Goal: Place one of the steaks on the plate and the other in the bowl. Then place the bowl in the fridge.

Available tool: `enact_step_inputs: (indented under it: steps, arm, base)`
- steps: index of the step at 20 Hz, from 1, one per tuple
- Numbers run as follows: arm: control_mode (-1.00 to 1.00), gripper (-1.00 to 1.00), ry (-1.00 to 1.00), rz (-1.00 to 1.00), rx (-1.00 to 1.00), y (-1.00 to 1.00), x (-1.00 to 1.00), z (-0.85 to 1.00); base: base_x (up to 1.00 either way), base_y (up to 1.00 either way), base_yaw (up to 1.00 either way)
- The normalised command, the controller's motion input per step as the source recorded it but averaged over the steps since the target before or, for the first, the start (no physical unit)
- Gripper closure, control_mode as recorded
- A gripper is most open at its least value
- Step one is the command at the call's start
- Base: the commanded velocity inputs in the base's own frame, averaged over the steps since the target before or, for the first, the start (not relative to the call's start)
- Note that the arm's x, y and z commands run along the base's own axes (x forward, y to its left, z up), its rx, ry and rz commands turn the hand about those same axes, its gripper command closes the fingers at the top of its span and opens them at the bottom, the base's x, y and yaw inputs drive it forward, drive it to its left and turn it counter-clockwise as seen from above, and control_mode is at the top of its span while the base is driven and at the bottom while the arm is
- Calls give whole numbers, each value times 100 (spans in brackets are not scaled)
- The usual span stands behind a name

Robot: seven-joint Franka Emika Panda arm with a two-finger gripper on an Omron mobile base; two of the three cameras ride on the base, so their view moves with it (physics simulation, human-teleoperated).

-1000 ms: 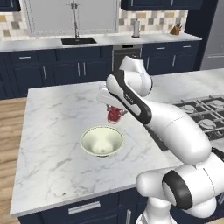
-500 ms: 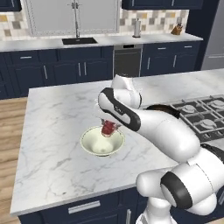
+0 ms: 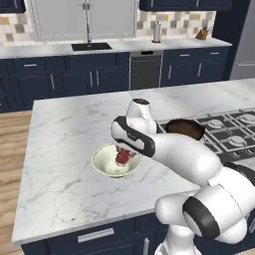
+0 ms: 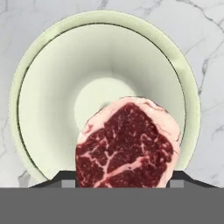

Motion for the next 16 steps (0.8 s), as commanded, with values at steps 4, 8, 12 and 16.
enact_step_inputs:
  steps: [4, 8, 12, 16]
  arm:
    - [-100, 100, 6, -3, -3, 6, 37, -46]
    - [-100, 100, 8, -5, -2, 13, 19, -30]
    - [-100, 100, 10, -5, -1, 13, 19, -10]
    - [-100, 100, 9, -3, -2, 4, 22, -18]
  base:
    - [0, 0, 0]
    - [0, 0, 0]
    - [0, 0, 0]
    - [0, 0, 0]
